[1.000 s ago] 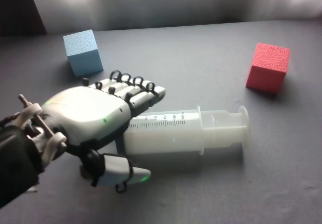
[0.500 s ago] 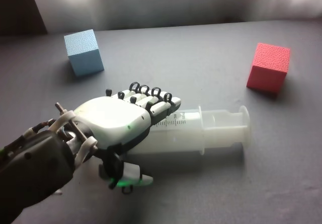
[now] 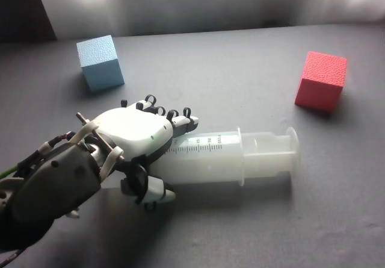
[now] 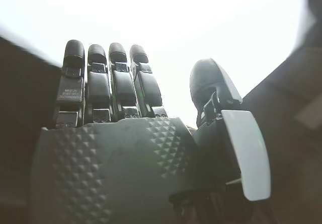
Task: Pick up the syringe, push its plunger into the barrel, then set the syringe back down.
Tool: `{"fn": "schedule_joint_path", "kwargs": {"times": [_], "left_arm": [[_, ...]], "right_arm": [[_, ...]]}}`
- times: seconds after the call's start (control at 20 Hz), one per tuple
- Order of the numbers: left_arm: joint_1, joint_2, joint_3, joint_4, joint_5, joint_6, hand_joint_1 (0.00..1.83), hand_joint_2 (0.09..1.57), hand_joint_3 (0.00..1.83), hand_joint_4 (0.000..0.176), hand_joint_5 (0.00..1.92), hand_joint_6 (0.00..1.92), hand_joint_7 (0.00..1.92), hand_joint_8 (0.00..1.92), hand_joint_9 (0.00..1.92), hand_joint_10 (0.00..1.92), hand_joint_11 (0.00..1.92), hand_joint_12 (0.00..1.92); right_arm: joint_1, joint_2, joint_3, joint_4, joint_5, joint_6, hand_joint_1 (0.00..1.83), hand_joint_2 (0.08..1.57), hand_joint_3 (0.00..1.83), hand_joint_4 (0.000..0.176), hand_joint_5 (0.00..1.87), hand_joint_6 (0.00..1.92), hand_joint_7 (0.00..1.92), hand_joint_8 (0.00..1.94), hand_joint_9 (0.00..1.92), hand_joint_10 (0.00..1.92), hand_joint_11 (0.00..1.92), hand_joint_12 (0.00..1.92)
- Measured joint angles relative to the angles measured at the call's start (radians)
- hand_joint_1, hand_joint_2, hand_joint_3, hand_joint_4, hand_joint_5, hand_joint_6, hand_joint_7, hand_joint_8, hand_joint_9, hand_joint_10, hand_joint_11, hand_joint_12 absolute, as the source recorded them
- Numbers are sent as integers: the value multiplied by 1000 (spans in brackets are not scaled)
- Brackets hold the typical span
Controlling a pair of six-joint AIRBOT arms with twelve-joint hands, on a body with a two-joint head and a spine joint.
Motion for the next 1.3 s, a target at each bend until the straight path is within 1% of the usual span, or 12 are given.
{"fn": "schedule_joint_path", "kwargs": {"times": [0.1, 0.15, 0.25, 0.3, 0.35, 0.45, 0.5, 0.55, 0.8, 1.1, 1.2, 1.3], "left_arm": [[0, -9, 4, -7, -6, 10, 965, 1116, 7, 0, 442, 80, 560, 71, 493, 124, 0, 1113], [2, -10, 4, -9, -10, 11, 986, 1146, 0, 0, 558, 119, 660, 133, 507, 367, 25, 1271], [9, -10, 4, -11, -27, 10, 1013, 1187, 7, 0, 661, 190, 571, 682, 382, 977, 122, 1395], [8, -10, 4, -16, -33, 10, 1115, 1277, 9, 0, 571, 1175, 706, 1377, 424, 1133, 187, 1447], [9, -10, 4, -16, -36, 11, 1123, 1303, 2, 0, 563, 1388, 718, 1526, 504, 1177, 268, 1454], [9, -16, 4, -16, -34, 16, 1154, 1285, 0, 0, 593, 1394, 781, 1474, 648, 1226, 389, 1575], [9, -18, 4, -16, -31, 19, 1174, 1250, 0, 0, 659, 1311, 827, 1402, 728, 1144, 472, 1531], [9, -18, 4, -16, -31, 20, 1192, 1221, 1, 0, 722, 1221, 861, 1355, 774, 1081, 519, 1475], [8, -16, -2, -16, -30, 30, 1191, 1186, 1, 0, 794, 1196, 909, 1218, 823, 936, 513, 1351], [-13, 31, -49, -67, 17, 30, 1193, 1192, 2, 0, 782, 1198, 899, 1246, 826, 928, 517, 1366], [-29, 55, -72, -80, 51, 31, 1187, 1199, 2, 0, 770, 1216, 887, 1256, 817, 895, 485, 1334], [-42, 75, -86, -90, 56, 38, 1175, 1210, 2, 0, 747, 1266, 871, 1262, 811, 898, 478, 1352]], "right_arm": [[11, -12, 0, 14, 9, 12, 0, 1441, 0, 0, 185, 6, 127, 1, 91, 3, 0, 357], [9, -21, 0, 14, 10, 37, 0, 1442, 0, 0, 197, 7, 139, 3, 104, 6, 0, 387], [-7, -40, 0, 15, 1, 62, 0, 1441, 0, 0, 191, 3, 144, 4, 113, 9, 0, 393], [-16, -51, 0, 19, -2, 68, 0, 1445, 1, 0, 190, 2, 141, 2, 108, 7, 0, 395], [-24, -62, 0, 18, -5, 82, 0, 1442, 0, 0, 175, 0, 126, 0, 95, 1, 0, 392], [-26, -71, 0, 20, -10, 113, 0, 1444, 1, 0, 197, 7, 141, 6, 105, 7, 0, 406], [-26, -71, -2, 17, -6, 129, 0, 1442, 0, 0, 234, 14, 181, 11, 142, 17, 0, 494], [-26, -71, -5, 18, 2, 140, 0, 1441, 0, 0, 205, 10, 153, 8, 116, 6, 0, 388], [-27, -71, -6, 18, 48, 161, 0, 1435, 0, 0, 188, 4, 145, 4, 115, 3, 0, 394], [-41, -93, -48, 46, 55, 166, 0, 1436, 0, 0, 207, 8, 165, 7, 131, 8, 0, 440], [-65, -101, -62, 36, 55, 185, 0, 1442, 1, 0, 168, 0, 121, 0, 81, 2, 0, 284], [-83, -101, -70, 29, 45, 196, 0, 1429, 0, 0, 202, 8, 159, 5, 113, 14, 0, 415]]}}
